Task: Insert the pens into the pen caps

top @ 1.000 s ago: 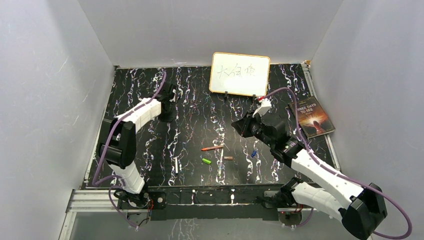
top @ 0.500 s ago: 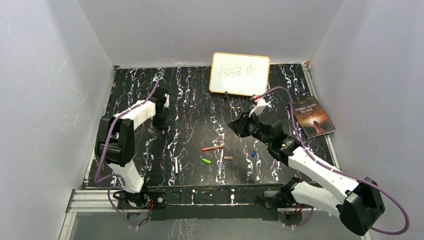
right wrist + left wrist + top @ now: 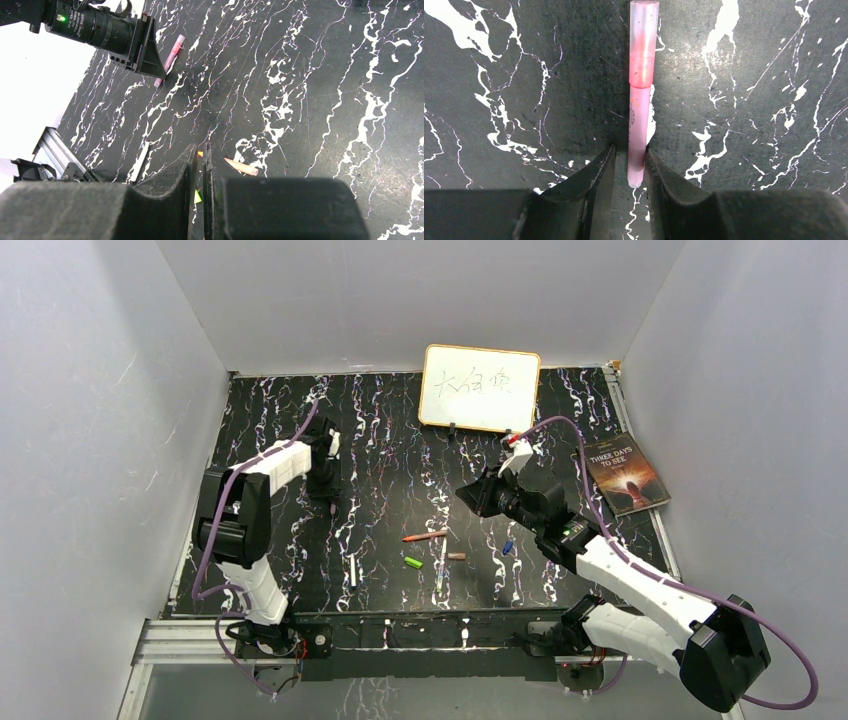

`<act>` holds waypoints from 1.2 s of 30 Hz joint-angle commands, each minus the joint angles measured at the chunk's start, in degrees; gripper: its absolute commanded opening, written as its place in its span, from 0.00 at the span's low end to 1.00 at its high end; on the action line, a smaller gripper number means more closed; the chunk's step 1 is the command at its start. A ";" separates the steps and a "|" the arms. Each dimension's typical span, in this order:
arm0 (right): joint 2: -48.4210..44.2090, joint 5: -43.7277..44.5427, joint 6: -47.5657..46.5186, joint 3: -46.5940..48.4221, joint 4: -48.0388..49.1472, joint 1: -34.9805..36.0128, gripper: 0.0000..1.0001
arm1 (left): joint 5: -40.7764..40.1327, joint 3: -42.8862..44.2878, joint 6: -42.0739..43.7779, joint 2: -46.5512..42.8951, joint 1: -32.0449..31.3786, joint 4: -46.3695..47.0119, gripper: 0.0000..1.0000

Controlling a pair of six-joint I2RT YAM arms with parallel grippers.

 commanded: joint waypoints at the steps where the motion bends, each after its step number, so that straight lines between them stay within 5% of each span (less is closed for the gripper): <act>1: -1.62 -0.18 -0.51 0.50 3.06 -0.04 0.08 | -0.70 0.64 0.17 -0.70 0.08 -2.61 0.27; 10: -0.85 -1.16 -1.67 1.04 1.69 -0.13 0.12 | 4.69 4.35 -0.69 -12.78 -0.30 -3.15 0.29; 16: 7.72 -8.35 -4.15 3.50 0.52 0.12 0.39 | 14.88 5.31 -5.22 -19.50 -1.53 -2.56 0.27; 20: 14.41 -5.17 -8.21 8.92 -7.02 3.18 0.40 | 20.30 0.87 -8.32 -21.90 -6.17 4.28 0.26; 28: 24.87 -0.78 -29.24 17.08 -15.72 13.79 0.54 | 21.72 -15.16 -22.31 -32.16 -10.93 25.61 0.28; 36: 33.02 1.52 -38.92 19.34 -16.29 13.68 0.64 | 14.62 -9.78 -15.00 -38.33 -10.72 17.95 0.33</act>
